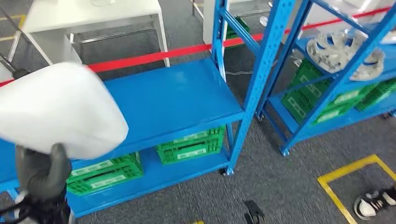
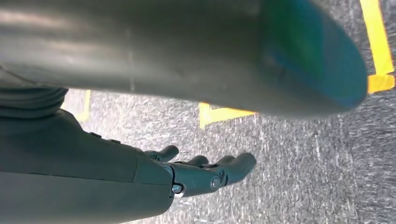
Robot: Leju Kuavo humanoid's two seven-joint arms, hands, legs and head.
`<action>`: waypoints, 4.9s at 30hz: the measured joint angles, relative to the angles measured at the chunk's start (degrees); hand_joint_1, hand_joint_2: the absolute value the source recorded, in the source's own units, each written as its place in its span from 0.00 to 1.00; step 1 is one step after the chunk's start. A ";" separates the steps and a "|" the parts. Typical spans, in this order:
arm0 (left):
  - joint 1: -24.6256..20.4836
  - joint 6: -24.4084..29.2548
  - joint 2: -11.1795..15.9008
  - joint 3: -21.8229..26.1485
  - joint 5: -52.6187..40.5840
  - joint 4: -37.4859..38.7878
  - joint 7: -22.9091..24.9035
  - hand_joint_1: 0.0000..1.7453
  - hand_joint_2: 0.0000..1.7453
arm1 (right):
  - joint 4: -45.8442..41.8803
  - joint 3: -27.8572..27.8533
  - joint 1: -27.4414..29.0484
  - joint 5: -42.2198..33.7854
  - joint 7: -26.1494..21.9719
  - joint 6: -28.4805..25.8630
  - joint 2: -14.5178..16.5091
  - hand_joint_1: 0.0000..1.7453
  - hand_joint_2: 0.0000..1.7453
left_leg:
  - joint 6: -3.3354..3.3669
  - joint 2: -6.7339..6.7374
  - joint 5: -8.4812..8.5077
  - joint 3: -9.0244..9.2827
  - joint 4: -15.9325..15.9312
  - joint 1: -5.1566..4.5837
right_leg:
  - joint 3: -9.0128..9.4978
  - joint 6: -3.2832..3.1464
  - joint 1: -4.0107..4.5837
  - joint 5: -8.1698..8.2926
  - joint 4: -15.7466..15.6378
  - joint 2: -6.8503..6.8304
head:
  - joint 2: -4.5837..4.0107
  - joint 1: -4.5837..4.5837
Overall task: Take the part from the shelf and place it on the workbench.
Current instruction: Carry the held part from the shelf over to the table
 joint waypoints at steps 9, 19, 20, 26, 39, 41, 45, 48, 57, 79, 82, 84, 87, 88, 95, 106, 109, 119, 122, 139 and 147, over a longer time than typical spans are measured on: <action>19.98 6.03 -1.95 3.52 3.07 -11.04 -2.87 1.00 1.00 | 0.01 3.71 -0.23 4.22 -1.35 0.91 0.59 0.00 0.00 | -1.82 -1.04 -9.83 -5.17 15.44 0.14 | -1.92 -2.39 0.02 1.31 -0.64 -1.01 | 0.00 -0.29; 26.07 11.39 -1.12 2.94 1.42 -17.59 -2.89 1.00 1.00 | -0.02 5.73 -0.76 6.59 -4.31 1.72 0.57 0.00 0.00 | 1.02 -1.17 -2.91 4.93 -1.85 -0.18 | -4.26 0.37 0.09 4.27 -0.85 -0.93 | 0.00 -0.60; 26.40 11.45 -0.94 2.90 1.63 -18.02 -2.90 1.00 1.00 | -0.02 5.73 -0.77 6.55 -4.66 1.68 0.59 0.00 0.00 | 1.51 -1.07 -2.20 4.30 -1.99 -0.05 | -4.71 0.60 0.11 2.31 0.46 -0.90 | 0.00 -0.58; 28.15 13.56 -0.06 2.25 -0.15 -19.23 -2.86 1.00 1.00 | -0.02 6.48 -1.32 8.14 -4.31 1.73 0.66 0.00 0.00 | 2.09 -0.80 1.55 -0.76 -1.07 -0.49 | -4.24 0.48 0.36 -5.16 13.61 -0.89 | 0.00 -0.44; 24.28 -0.13 3.32 1.34 5.60 -14.94 -2.31 1.00 1.00 | -0.24 5.94 -1.29 3.43 -3.25 -2.47 2.38 0.00 0.00 | -1.81 -1.15 -6.41 -6.61 12.42 0.29 | 2.64 -2.88 0.81 0.38 -3.99 -1.75 | -0.02 -0.61; 22.94 -2.86 2.84 1.50 6.27 -12.33 -2.32 1.00 1.00 | -0.24 4.97 -1.26 1.63 -4.08 -3.01 2.64 0.00 0.00 | -2.15 -1.15 -4.57 -5.07 14.21 0.62 | 0.43 -2.57 0.70 1.67 -3.34 -1.79 | -0.02 -0.61; 21.10 -6.82 1.36 2.30 7.24 -8.79 -2.20 1.00 1.00 | -0.29 2.66 -1.24 -0.06 -5.69 -3.36 2.90 0.00 0.00 | -1.95 -1.45 -2.92 4.90 1.18 0.70 | -2.74 -1.29 0.51 3.83 -1.91 -1.60 | 0.00 -0.57; 20.54 -8.20 0.39 3.52 7.43 -7.48 -1.90 1.00 1.00 | -0.32 2.25 -1.12 0.89 -4.78 -3.51 2.84 0.00 0.00 | -0.26 -1.48 -3.49 5.65 -1.83 0.29 | -3.22 -0.10 0.47 5.53 -2.27 -1.47 | -0.01 -0.77; 20.76 -10.65 -1.12 7.66 8.50 -6.37 -1.46 1.00 1.00 | -0.32 1.31 -1.00 1.17 -6.69 -2.20 2.69 0.00 0.00 | 1.88 -0.72 2.95 -2.33 -0.97 -0.11 | -3.55 0.56 0.42 -3.54 12.61 -1.20 | 0.00 -0.83; 12.05 -17.45 -4.28 8.78 7.95 1.23 3.63 1.00 1.00 | -0.48 -2.22 -1.31 -2.25 -1.71 -3.15 3.03 0.00 0.00 | 0.45 -1.31 -3.48 5.74 -1.99 -0.15 | -3.91 0.03 0.60 6.39 -2.50 -1.66 | 0.00 -0.88; 11.05 -17.51 -5.03 8.62 7.59 2.21 4.03 1.00 1.00 | -0.48 -3.01 -1.07 -2.99 -2.45 -2.99 2.93 0.00 0.00 | 2.05 -0.87 -1.18 3.36 -2.11 0.07 | -5.68 0.96 0.42 1.08 1.53 -1.29 | -0.01 -0.82; 10.85 -17.85 -5.40 8.59 7.94 2.79 4.08 1.00 1.00 | -0.48 -3.38 -1.01 -3.28 -3.35 -2.62 2.90 0.00 0.00 | 2.39 -0.74 0.38 1.42 -1.90 -0.04 | -7.11 1.29 0.44 -4.66 8.61 -1.19 | -0.01 -0.72; 10.90 -18.54 -5.82 8.59 8.48 3.83 4.00 1.00 1.00 | -0.48 -3.83 -0.94 -3.39 -4.09 -2.13 2.75 0.00 0.00 | 2.26 -0.64 2.59 -1.92 -1.12 -0.21 | -5.27 1.24 0.47 -3.96 13.13 -1.17 | -0.01 -0.70; 10.90 -18.73 -5.91 8.59 8.49 4.05 3.93 1.00 1.00 | -0.48 -3.97 -0.93 -3.26 -4.12 -1.96 2.68 0.00 0.00 | 2.13 -0.64 3.22 -3.02 -0.75 -0.23 | -2.79 1.06 0.49 -2.38 10.86 -1.16 | -0.01 -0.69; 10.74 -19.61 -6.06 8.67 8.82 4.71 3.68 1.00 1.00 | -0.49 -4.40 -1.14 -2.90 -5.12 -1.01 2.50 0.00 0.00 | -0.07 -0.66 5.89 -5.56 -0.08 -0.18 | 6.06 -1.14 0.95 -2.58 -4.11 -1.26 | -0.01 -0.43; 11.90 -19.08 -4.85 9.29 9.02 5.58 1.29 1.00 1.00 | -0.48 -4.44 -1.05 -2.02 -5.69 -0.06 2.43 0.00 0.00 | -1.13 -1.20 -2.92 4.66 2.29 0.35 | -3.64 -0.94 0.65 5.20 -2.65 -1.77 | 0.00 -0.58; 11.95 -18.90 -4.81 9.46 8.85 5.52 1.09 1.00 1.00 | -0.47 -4.45 -0.93 -2.02 -5.43 -0.01 2.42 0.00 0.00 | 0.19 -1.25 -4.49 6.91 -2.67 0.00 | -4.09 0.14 0.66 6.95 -2.83 -1.80 | 0.00 -0.54; 13.96 -17.19 -4.67 10.86 7.94 5.45 0.76 1.00 1.00 | -0.45 -4.45 -0.52 -0.95 -3.17 -0.02 2.33 0.00 0.00 | 1.93 -0.69 2.21 -2.04 -1.04 -0.09 | -1.90 1.15 0.33 -1.36 9.46 -1.38 | -0.01 -0.33; 14.57 -14.92 -4.68 11.19 8.91 5.48 1.46 1.00 1.00 | -0.47 -4.43 -0.69 -0.74 -3.40 -0.14 2.28 0.00 0.00 | 1.10 -0.73 3.18 -3.77 -0.17 -0.27 | 6.01 0.26 0.71 -3.17 -2.11 -1.35 | -0.02 -0.33; 13.33 -10.20 -4.91 11.76 9.41 6.90 3.24 1.00 1.00 | -0.48 -3.04 -0.66 1.87 -6.96 0.02 2.28 0.00 0.00 | -0.40 2.45 -0.97 2.00 -1.39 -0.32 | 2.91 -0.92 1.13 -0.51 -3.43 -8.17 | -0.01 -0.36; 11.84 -12.08 -5.26 12.22 9.96 8.98 2.16 1.00 1.00 | -0.45 -2.88 -0.62 1.56 -6.47 0.20 2.51 0.00 0.00 | 1.70 -3.09 0.31 0.41 -1.42 0.25 | -4.67 0.35 0.50 -7.79 12.90 -1.28 | 0.00 0.03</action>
